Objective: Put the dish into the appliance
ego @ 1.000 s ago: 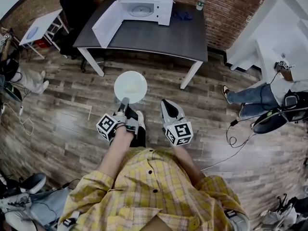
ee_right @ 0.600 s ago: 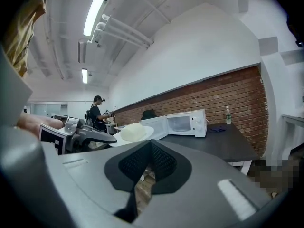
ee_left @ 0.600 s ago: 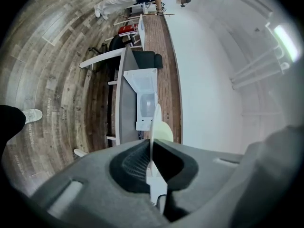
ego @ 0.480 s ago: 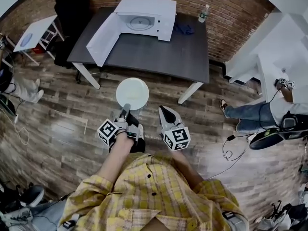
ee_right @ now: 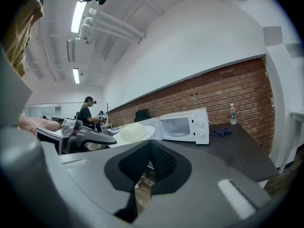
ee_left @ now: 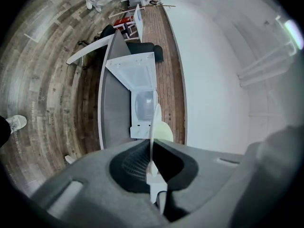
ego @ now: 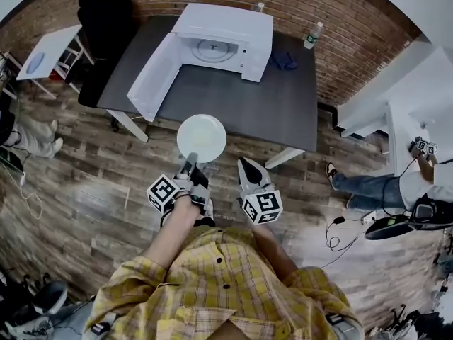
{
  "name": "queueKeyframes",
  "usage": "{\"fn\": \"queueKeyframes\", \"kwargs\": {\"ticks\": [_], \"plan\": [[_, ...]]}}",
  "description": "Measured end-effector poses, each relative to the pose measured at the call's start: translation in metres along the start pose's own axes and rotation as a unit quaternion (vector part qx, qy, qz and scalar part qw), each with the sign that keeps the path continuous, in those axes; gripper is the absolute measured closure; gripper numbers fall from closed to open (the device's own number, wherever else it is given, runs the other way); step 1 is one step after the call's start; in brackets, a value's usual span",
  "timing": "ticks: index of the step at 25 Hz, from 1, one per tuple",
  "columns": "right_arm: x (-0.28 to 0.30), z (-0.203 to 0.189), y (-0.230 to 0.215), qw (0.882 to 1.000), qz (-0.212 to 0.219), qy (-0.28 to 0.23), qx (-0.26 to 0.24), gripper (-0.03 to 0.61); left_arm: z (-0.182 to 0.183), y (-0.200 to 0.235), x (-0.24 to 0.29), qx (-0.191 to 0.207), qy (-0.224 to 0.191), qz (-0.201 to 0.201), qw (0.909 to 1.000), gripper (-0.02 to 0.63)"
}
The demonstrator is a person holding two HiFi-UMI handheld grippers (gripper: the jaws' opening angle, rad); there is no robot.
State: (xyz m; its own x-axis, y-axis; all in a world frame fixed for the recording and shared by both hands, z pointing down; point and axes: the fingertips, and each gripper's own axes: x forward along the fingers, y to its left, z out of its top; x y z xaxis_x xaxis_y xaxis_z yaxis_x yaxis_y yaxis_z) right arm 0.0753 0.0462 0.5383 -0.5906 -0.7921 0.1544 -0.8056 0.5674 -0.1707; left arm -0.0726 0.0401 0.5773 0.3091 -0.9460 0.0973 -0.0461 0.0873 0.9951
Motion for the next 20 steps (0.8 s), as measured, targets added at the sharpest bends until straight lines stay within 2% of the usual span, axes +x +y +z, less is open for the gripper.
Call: {"fn": "queueKeyframes", "kwargs": {"ticks": [10, 20], "plan": [[0.091, 0.015, -0.029, 1.000, -0.012, 0.002, 0.007, 0.574, 0.052, 0.000, 0.077, 0.000, 0.016, -0.001, 0.9999, 0.604], [0.136, 0.033, -0.042, 1.000, -0.014, -0.020, 0.017, 0.574, 0.078, 0.000, 0.122, -0.006, 0.039, 0.004, 0.9992, 0.604]]}}
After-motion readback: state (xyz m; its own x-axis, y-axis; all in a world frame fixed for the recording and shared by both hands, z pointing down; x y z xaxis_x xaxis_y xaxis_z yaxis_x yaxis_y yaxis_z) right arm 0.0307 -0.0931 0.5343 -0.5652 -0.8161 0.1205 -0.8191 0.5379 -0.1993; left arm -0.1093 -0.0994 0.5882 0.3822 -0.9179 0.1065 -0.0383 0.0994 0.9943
